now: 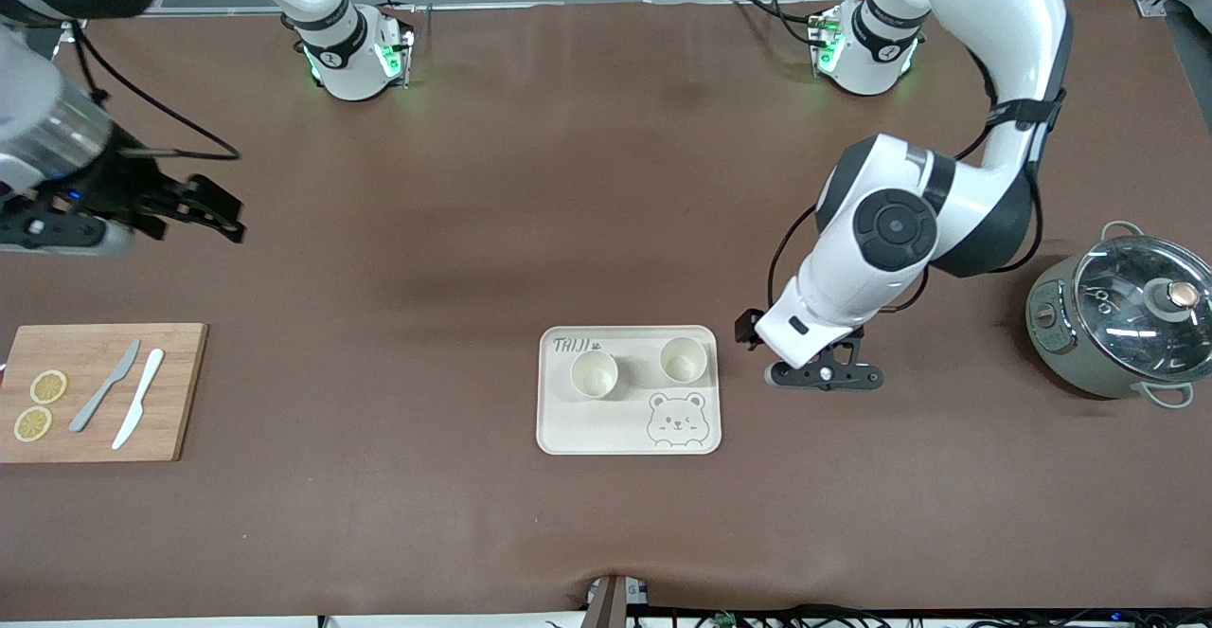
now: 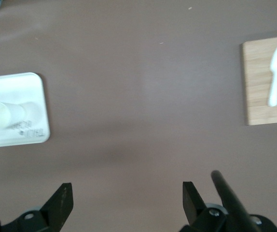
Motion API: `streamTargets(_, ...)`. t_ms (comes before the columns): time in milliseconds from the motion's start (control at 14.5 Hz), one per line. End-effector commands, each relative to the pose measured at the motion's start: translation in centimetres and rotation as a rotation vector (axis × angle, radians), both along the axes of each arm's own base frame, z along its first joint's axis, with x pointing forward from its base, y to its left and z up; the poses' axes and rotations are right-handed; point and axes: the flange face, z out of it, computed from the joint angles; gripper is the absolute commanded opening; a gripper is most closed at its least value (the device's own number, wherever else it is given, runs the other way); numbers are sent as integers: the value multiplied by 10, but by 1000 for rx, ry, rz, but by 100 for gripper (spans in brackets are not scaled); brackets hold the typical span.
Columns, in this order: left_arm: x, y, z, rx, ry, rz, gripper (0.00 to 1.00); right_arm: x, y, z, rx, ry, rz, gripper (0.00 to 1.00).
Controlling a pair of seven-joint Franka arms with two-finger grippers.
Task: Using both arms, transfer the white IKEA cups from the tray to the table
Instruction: 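Move the left gripper toward the tray while the right gripper starts reaching, then lower both grippers over the two white cups on the tray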
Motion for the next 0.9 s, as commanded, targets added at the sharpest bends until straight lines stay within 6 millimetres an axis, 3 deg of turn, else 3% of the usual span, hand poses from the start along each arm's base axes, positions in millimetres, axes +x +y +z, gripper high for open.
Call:
streamTargets(0,5,-12,-18,12,-23,13,100,26,26,-20,31,37,-39,100)
streamTargets(138,1,-29,-38,15,-32,15,100,36,60,-39,48,24,-81,100)
streamTargets(276,3,-35,-55,24,-51,46,100,40,108,-66,40,12,-40,100)
streamTargets(553,-3,-54,-87,25,-54,35,100,56,162,-120,62,-36,-67,100)
streamTargets(829,-7,-65,-105,16,-55,43,100,60,213,-174,76,-63,-97,100)
